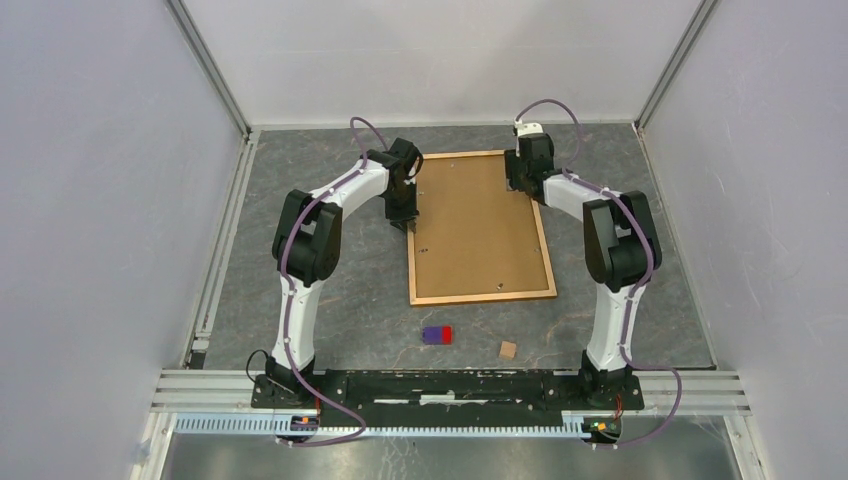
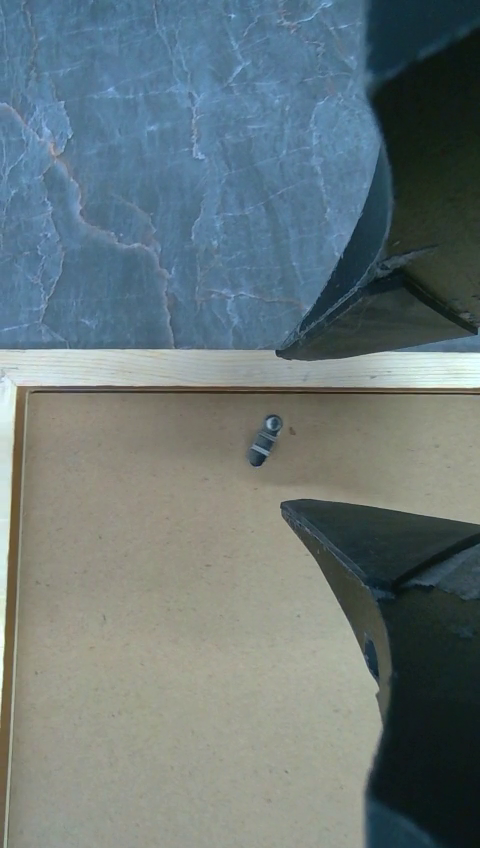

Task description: Put the photo into the frame

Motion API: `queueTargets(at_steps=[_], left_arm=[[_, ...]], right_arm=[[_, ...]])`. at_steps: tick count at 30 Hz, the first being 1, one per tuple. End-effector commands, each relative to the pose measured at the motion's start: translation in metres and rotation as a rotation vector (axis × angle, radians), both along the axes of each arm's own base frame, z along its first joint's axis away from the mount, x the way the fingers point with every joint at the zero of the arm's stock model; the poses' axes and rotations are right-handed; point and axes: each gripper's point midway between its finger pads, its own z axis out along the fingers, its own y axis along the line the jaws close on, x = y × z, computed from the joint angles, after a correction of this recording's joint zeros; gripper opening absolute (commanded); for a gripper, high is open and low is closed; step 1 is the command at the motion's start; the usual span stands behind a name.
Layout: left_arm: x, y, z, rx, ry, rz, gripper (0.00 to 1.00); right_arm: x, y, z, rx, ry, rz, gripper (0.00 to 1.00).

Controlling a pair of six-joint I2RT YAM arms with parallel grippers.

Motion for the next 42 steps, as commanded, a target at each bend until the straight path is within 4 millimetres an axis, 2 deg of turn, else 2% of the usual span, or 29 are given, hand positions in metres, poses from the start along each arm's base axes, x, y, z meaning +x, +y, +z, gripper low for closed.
queueTargets(at_steps=[1,10,16,28,31,35,38,42], left_arm=[[0.008,-0.006,0.009,-0.028,-0.035,-0.056,0.02],[0.008,-0.007,0.008,-0.032,-0.031,-0.055,0.02],[0.008,-0.007,0.008,-0.033,-0.031,-0.056,0.02],[0.008,-0.008,0.008,-0.039,-0.027,-0.056,0.02],[0.007,-0.008,0.008,-0.041,-0.026,-0.056,0.02],[0.007,-0.009,0.008,-0.042,-0.026,-0.056,0.02],[0.007,-0.008,0.008,-0.041,-0.026,-0.055,0.02],[0.007,-0.009,0.008,-0.045,-0.023,-0.054,0.02]], right_arm=[[0.018,-0.001,0.005,-0.037,-0.021,-0.004,0.59],[0.014,-0.010,-0.013,-0.075,0.032,-0.019,0.59],[0.015,-0.018,-0.030,-0.045,0.071,-0.034,0.55],[0.021,-0.023,-0.043,-0.043,0.106,-0.076,0.53],[0.018,-0.025,-0.047,-0.040,0.131,-0.102,0.48],[0.014,-0.023,-0.049,-0.019,0.154,-0.110,0.34],[0.007,-0.018,-0.047,-0.009,0.162,-0.085,0.34],[-0.002,-0.022,-0.051,-0.029,0.188,-0.084,0.32]])
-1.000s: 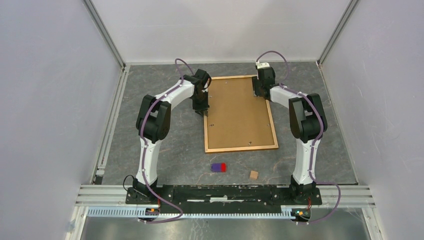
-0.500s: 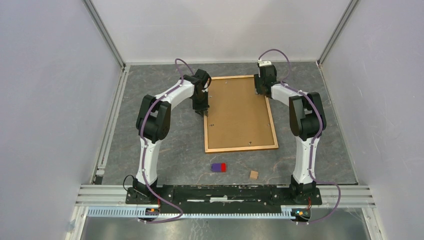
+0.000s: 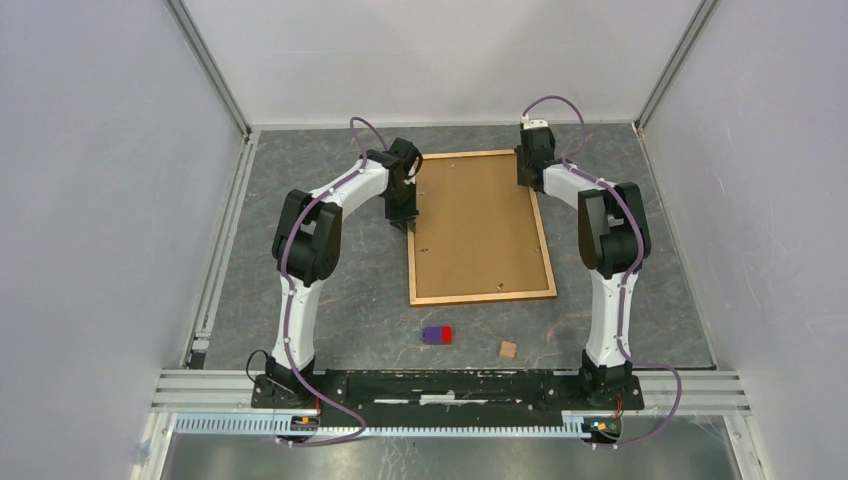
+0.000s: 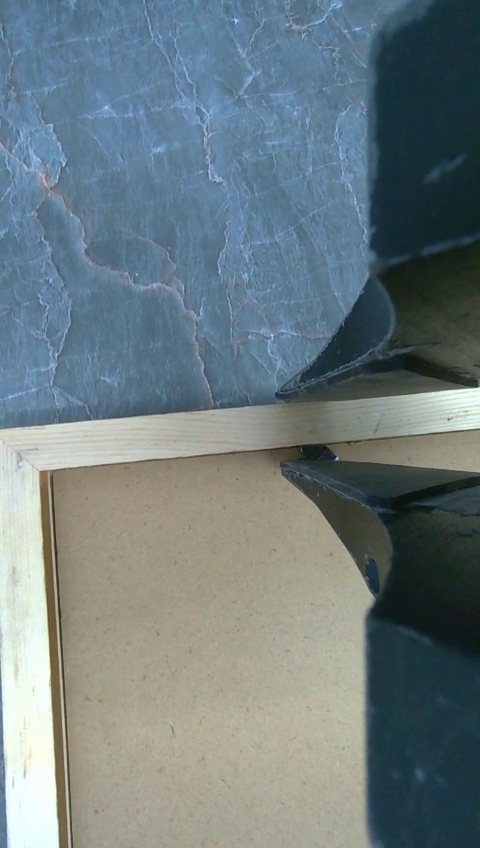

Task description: Put the photo into the frame

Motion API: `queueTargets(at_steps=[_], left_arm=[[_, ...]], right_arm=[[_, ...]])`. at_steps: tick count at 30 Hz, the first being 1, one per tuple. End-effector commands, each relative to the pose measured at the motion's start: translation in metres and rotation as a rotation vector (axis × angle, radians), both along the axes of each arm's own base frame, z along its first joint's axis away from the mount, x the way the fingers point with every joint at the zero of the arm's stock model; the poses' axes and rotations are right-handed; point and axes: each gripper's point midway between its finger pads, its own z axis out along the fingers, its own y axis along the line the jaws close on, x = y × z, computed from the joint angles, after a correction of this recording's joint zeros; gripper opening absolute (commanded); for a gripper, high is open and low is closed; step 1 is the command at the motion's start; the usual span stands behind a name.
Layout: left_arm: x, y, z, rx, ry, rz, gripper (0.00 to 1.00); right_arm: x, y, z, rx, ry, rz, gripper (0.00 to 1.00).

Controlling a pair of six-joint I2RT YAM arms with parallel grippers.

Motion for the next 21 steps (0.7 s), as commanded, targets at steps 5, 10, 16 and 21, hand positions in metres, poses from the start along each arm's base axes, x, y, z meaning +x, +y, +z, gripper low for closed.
queueTargets(at_steps=[5,10,16,21], left_arm=[[0.007,-0.009,0.009,-0.042,-0.027,-0.054,0.02],[0.009,-0.007,0.007,-0.027,-0.034,-0.056,0.02],[0.014,0.000,0.006,0.013,-0.059,-0.070,0.03],[0.020,0.008,0.016,0.051,-0.106,-0.085,0.28]], right_arm=[[-0.031,0.002,-0.026,-0.003,0.142,0.040,0.02],[-0.029,0.006,-0.020,0.004,0.131,0.078,0.00],[-0.026,-0.001,0.015,-0.010,0.103,0.068,0.26],[-0.049,-0.012,0.040,-0.043,0.137,0.052,0.66]])
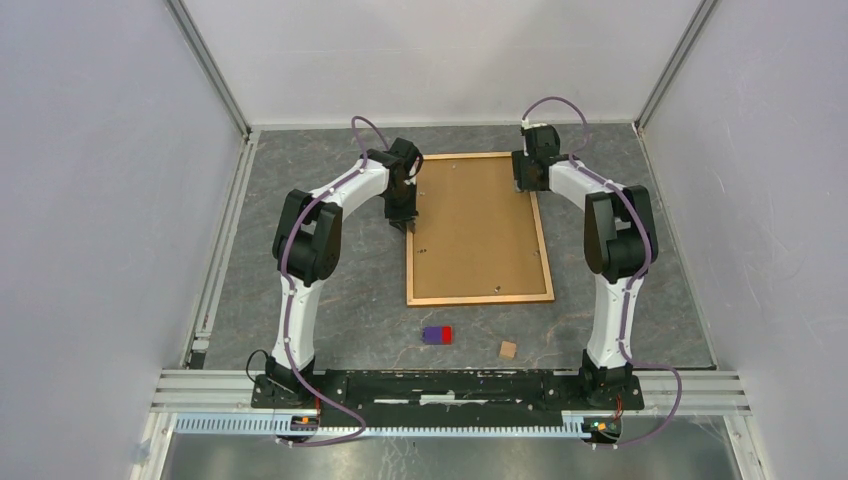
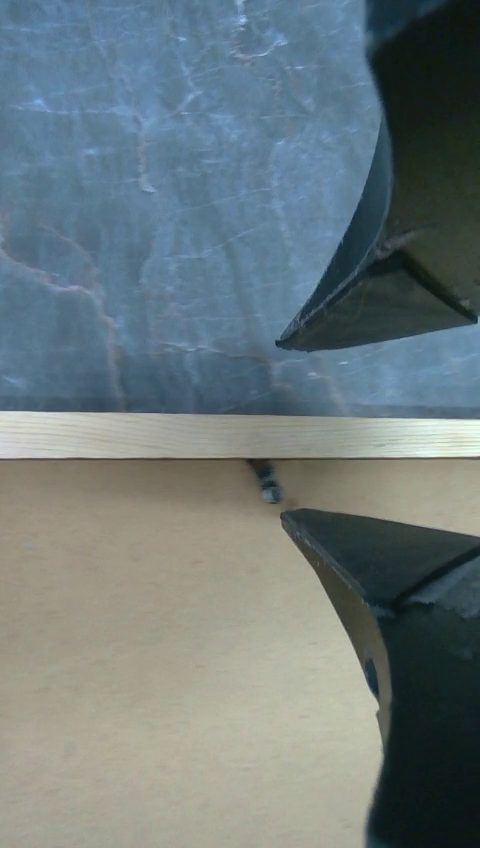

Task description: Put the photo into the frame

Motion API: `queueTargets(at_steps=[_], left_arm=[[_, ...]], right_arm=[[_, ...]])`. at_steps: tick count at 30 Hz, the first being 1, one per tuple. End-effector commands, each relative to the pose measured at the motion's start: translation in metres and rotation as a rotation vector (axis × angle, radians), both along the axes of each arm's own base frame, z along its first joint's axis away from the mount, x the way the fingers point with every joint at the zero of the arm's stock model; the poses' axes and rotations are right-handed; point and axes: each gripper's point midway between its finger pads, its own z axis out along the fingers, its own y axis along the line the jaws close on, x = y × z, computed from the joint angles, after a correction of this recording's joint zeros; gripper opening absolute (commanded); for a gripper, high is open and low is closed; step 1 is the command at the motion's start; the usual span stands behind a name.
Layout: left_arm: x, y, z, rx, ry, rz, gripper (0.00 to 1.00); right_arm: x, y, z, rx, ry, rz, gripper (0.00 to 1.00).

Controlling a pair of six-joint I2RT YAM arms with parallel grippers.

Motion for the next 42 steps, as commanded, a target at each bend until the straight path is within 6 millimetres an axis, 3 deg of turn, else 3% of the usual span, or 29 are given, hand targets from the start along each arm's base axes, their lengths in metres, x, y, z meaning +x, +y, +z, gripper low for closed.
queueTargets(at_steps=[1,7,9,12,14,20,26,31,35,37,42], left_arm=[[0.020,0.004,0.017,0.026,-0.103,-0.066,0.34],[0.022,0.005,0.037,0.010,-0.145,-0.084,0.65],[0.021,0.004,0.050,-0.004,-0.168,-0.091,0.74],[0.019,0.002,0.074,-0.037,-0.220,-0.104,0.93],[0.017,-0.001,0.095,-0.077,-0.271,-0.110,1.00],[-0.002,-0.013,0.161,-0.227,-0.403,-0.124,1.00],[-0.021,-0.028,0.208,-0.376,-0.480,-0.150,1.00],[-0.029,-0.030,0.227,-0.426,-0.518,-0.150,0.99],[-0.032,-0.031,0.231,-0.444,-0.520,-0.147,0.98],[-0.031,-0.030,0.232,-0.441,-0.523,-0.141,0.98],[-0.027,-0.019,0.234,-0.401,-0.554,-0.076,1.00]], right_arm=[[-0.032,-0.008,0.042,-0.019,0.029,-0.004,0.68],[-0.092,-0.014,0.055,-0.004,0.036,0.006,0.81],[-0.110,-0.019,0.059,0.018,0.028,-0.037,0.98],[-0.133,-0.020,0.054,0.030,0.042,-0.009,0.98],[-0.144,-0.009,0.050,0.084,0.074,0.066,0.98],[-0.189,0.010,0.030,0.208,0.130,0.139,0.98],[-0.228,-0.001,0.002,0.203,0.181,0.086,0.78],[-0.248,-0.002,-0.014,0.250,0.194,0.022,0.65],[-0.258,0.005,-0.020,0.334,0.150,-0.020,0.45],[-0.262,0.021,-0.018,0.441,0.116,-0.021,0.35],[-0.271,0.071,-0.007,0.684,0.040,-0.022,0.40]])
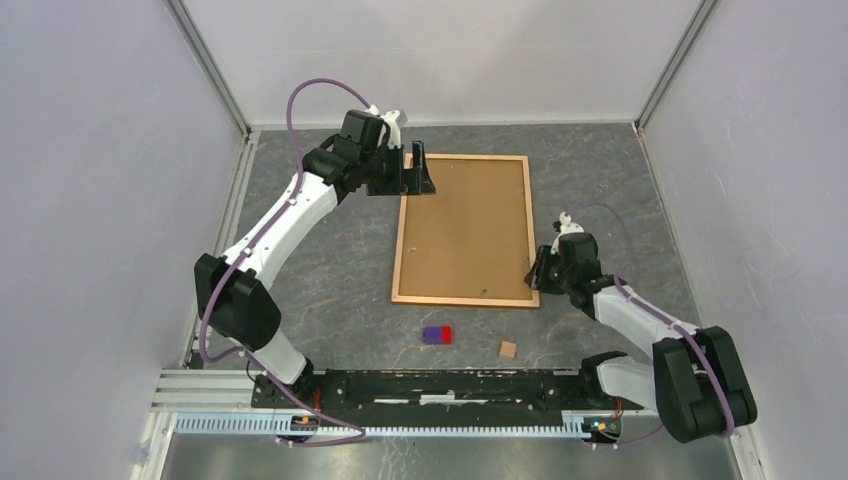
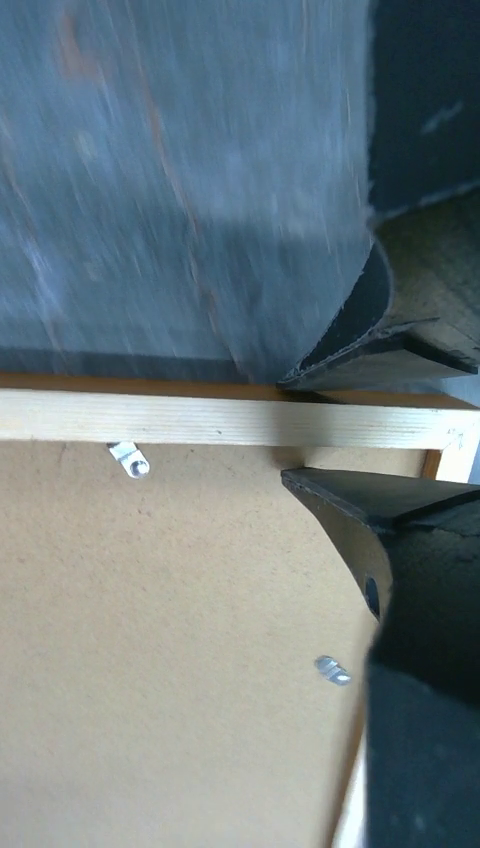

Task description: Put the photo into the frame

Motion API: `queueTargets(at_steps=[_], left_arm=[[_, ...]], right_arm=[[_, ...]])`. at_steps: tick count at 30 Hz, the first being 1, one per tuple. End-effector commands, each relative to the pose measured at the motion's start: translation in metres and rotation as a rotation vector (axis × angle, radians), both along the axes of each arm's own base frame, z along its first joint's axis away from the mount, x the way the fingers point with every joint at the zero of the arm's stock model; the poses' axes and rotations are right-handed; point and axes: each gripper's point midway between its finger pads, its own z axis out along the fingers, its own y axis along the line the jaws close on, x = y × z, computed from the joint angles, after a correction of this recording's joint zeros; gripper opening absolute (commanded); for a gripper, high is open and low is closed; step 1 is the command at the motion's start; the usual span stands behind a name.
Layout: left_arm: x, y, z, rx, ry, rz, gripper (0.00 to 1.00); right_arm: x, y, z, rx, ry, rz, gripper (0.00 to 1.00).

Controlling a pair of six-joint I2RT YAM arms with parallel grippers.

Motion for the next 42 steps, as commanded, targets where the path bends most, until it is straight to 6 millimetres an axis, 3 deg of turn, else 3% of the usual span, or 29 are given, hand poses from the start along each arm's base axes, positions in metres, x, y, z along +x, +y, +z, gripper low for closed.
queueTargets(at_steps=[1,7,11,14,19,21,25,28,32,35,40,42], left_arm=[[0.005,0.010,0.028,-0.042,-0.070,0.123,1.00],[0.023,0.054,0.027,0.021,-0.107,0.377,1.00],[0.019,0.072,0.004,0.056,0.000,0.488,1.00],[-0.004,0.081,-0.032,0.049,0.183,0.534,1.00],[-0.070,0.101,-0.094,0.012,0.411,0.691,0.98],[-0.090,0.108,-0.107,-0.008,0.475,0.777,0.97],[-0.118,0.113,-0.127,-0.099,0.596,0.964,0.88],[-0.123,0.112,-0.142,-0.169,0.655,1.067,0.78],[-0.112,0.101,-0.156,-0.247,0.695,1.099,0.66],[-0.110,0.096,-0.170,-0.222,0.736,1.102,0.65],[-0.130,0.103,-0.203,-0.176,0.798,1.163,0.63],[-0.133,0.103,-0.210,-0.186,0.807,1.178,0.57]], right_arm=[[-0.008,0.062,0.016,0.301,-0.043,-0.004,0.43],[-0.008,0.151,0.064,0.477,-0.150,0.170,0.59],[-0.012,0.199,0.079,0.422,-0.148,0.409,0.64],[-0.001,0.188,0.081,0.281,-0.194,0.448,0.72],[0.018,0.142,0.087,0.046,-0.276,0.393,0.80],[0.022,0.128,0.084,-0.003,-0.273,0.368,0.80],[0.022,0.120,0.077,-0.040,-0.261,0.379,0.79],[0.020,0.113,0.072,-0.056,-0.248,0.378,0.79],[0.018,0.101,0.069,-0.075,-0.254,0.363,0.79],[0.018,0.090,0.068,-0.093,-0.258,0.341,0.79],[0.015,0.075,0.062,-0.098,-0.251,0.299,0.80],[0.013,0.074,0.059,-0.080,-0.252,0.296,0.80]])
